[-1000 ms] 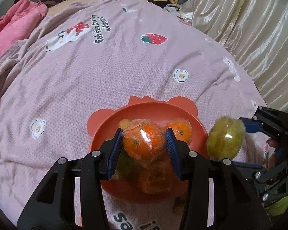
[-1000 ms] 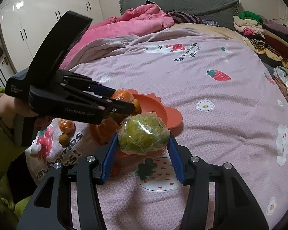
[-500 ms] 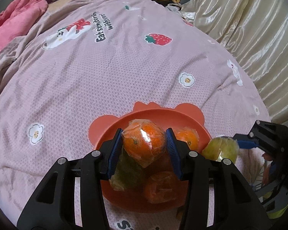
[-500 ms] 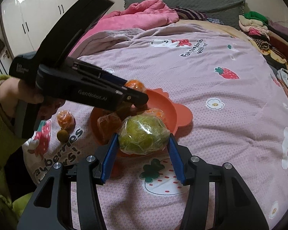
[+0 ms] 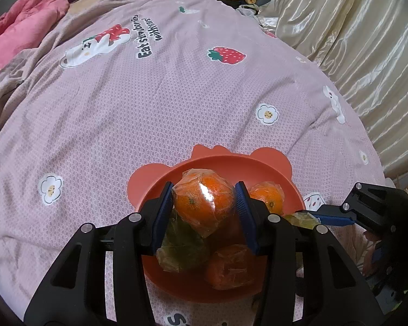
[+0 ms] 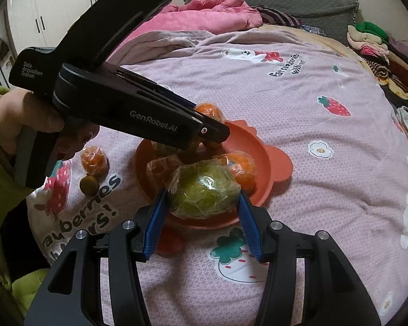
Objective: Organize fruits
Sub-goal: 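Lower both fruits onto the plate and open both grippers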
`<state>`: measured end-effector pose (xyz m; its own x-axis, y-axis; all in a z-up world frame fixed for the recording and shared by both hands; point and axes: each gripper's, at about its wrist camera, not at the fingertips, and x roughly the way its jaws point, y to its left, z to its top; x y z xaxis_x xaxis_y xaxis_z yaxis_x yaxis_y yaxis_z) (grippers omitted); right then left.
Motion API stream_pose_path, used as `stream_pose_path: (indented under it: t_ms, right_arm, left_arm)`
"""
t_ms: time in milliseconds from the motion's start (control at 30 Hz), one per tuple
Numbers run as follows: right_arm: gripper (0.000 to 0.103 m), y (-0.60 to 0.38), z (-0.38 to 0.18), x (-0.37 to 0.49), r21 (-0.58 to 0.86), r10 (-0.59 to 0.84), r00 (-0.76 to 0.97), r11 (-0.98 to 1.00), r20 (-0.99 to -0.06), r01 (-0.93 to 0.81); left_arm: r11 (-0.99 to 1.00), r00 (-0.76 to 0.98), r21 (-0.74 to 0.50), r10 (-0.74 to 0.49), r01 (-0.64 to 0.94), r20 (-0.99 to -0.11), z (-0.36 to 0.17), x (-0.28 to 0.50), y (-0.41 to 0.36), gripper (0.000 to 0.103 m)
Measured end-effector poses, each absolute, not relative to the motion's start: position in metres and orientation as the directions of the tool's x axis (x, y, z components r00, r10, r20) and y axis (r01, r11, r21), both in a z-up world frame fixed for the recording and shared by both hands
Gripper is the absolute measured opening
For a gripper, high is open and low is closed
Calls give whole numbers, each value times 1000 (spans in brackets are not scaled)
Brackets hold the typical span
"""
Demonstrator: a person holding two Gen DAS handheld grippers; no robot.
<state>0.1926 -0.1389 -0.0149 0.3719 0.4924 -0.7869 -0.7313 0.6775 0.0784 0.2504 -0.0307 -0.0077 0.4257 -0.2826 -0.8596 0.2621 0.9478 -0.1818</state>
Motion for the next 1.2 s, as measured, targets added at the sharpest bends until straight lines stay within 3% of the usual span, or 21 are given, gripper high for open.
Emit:
stream_pose_path:
  t_ms: [667,1200]
  right_arm:
    - [51,-140,-10,188,50,483,386,672,-786,-739]
    - [51,-149,-8,188,54,479,401,691,-781,-721]
  left_arm:
    - [947,421,-187,-286,263,-861,-10,252,-32,38]
    - [951,426,-185,-279,249,-860,-11,251,-30,46]
